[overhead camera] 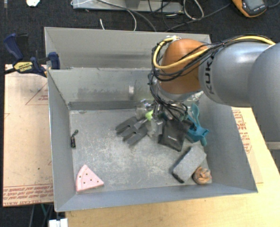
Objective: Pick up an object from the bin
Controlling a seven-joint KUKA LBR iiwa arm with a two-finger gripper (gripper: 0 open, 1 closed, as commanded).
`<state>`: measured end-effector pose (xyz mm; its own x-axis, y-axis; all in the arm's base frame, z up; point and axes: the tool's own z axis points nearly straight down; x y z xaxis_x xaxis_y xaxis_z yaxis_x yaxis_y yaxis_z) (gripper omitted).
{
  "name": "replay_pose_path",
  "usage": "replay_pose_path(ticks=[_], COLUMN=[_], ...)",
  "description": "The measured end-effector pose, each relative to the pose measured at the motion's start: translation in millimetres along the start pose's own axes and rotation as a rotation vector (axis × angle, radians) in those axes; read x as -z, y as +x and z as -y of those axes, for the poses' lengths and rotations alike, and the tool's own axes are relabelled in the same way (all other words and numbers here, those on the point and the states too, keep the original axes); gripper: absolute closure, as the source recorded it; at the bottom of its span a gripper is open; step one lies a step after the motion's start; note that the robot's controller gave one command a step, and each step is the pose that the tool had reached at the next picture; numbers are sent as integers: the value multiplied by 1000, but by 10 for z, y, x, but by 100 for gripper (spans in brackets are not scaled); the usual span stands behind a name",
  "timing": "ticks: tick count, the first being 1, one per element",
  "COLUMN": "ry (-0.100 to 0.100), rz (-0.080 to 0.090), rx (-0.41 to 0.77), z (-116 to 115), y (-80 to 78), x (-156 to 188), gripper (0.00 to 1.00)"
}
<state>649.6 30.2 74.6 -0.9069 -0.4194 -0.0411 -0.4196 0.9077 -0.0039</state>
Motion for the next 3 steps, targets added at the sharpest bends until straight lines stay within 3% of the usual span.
replay_pose_path(ticks=[2, 3], ry=[0, -4], rz=[1, -6], rx=[-1, -1], z=[-1, -14], y=[-3, 4], x=[8, 412], gripper=[100, 100])
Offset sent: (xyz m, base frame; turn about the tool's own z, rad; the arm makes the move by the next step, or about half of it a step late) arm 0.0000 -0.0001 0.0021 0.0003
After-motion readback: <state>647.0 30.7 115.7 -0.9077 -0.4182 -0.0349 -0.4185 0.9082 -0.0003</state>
